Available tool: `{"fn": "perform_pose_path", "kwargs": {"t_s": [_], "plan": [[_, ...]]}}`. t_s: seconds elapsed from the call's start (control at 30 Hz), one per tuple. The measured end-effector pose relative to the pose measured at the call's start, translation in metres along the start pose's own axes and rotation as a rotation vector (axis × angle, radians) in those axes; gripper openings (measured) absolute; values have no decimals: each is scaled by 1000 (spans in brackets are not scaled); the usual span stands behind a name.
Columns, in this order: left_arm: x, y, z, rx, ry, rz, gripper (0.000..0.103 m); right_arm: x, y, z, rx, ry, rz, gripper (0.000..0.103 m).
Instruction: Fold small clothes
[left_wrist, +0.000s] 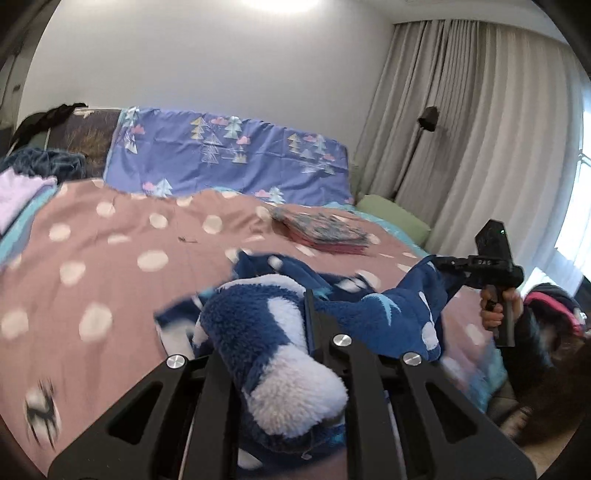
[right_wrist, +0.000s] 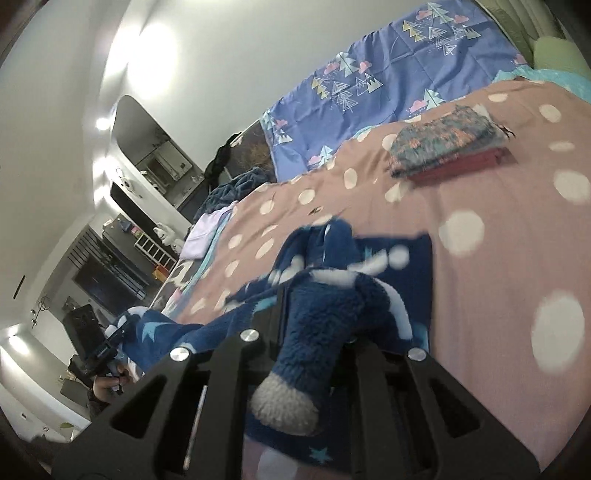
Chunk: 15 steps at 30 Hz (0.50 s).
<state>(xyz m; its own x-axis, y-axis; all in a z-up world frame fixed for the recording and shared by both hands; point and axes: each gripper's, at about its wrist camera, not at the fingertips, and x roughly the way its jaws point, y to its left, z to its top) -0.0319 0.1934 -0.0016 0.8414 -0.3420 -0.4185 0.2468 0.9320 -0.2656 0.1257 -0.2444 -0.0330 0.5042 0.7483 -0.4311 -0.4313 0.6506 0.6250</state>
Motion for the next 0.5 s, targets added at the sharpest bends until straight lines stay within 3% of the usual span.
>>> {"fn": "perform_pose_path", "kwargs": {"t_s": [0.13, 0.27, 0.37, 0.43, 0.5], "plan": [[74, 49, 2, -97, 92, 38, 14, 55, -37, 20, 100, 45, -102, 13], [144, 77, -42, -70, 281, 191, 19, 101, -85, 3, 234, 138, -164, 15], [140, 86, -52, -107, 222, 151, 22, 95, -94, -1, 250, 138, -114, 17], [132, 91, -48, -143, 216, 132, 25, 85, -89, 2, 212, 145, -106, 27], [120, 89, -44, -146, 209, 127, 28, 70, -78, 5, 145, 138, -118, 55]]}}
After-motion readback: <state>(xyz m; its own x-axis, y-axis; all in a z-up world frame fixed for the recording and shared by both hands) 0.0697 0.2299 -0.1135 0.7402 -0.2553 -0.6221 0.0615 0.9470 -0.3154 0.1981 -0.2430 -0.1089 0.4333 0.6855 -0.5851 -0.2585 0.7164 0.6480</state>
